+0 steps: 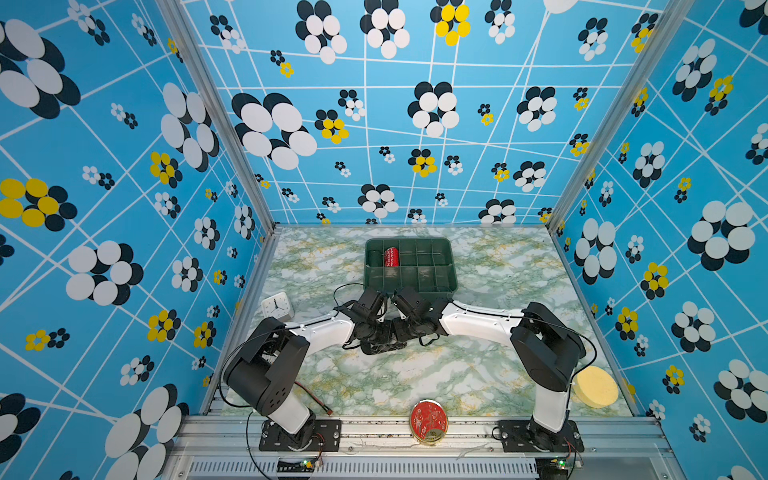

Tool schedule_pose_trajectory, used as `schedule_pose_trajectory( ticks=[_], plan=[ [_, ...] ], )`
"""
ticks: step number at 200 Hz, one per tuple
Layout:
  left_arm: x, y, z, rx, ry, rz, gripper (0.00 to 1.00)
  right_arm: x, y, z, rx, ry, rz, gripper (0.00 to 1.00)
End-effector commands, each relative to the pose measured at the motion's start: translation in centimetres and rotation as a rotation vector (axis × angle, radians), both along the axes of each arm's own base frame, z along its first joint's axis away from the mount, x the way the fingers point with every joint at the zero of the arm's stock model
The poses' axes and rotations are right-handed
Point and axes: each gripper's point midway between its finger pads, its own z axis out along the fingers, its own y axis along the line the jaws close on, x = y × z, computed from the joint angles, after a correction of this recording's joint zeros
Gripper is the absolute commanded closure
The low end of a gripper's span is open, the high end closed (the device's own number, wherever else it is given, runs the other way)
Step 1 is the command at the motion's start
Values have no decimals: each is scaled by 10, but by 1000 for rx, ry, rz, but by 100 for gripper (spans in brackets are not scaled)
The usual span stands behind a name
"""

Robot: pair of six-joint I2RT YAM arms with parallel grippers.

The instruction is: Roll the socks

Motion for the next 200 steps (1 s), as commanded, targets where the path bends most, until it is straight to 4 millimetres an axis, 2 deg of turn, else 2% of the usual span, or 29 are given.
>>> schedule_pose_trajectory(
  ticks=[1,44,97,139,200],
  plan=[
    [-23,23,-12,70,78,19,72,-39,-29,-55,-184,146,52,86],
    [-19,27,5,41,33,44,80,-41,-27,-57,-186,153,59,86],
    [-20,19,25,-69,-4,51,93,-41,-23,-57,-176,158,63,87],
    [-16,5,42,-190,-55,52,96,-42,-21,-60,-165,165,60,87],
    [-7,-3,42,-231,-82,59,97,-43,-19,-60,-146,165,59,87]
  ],
)
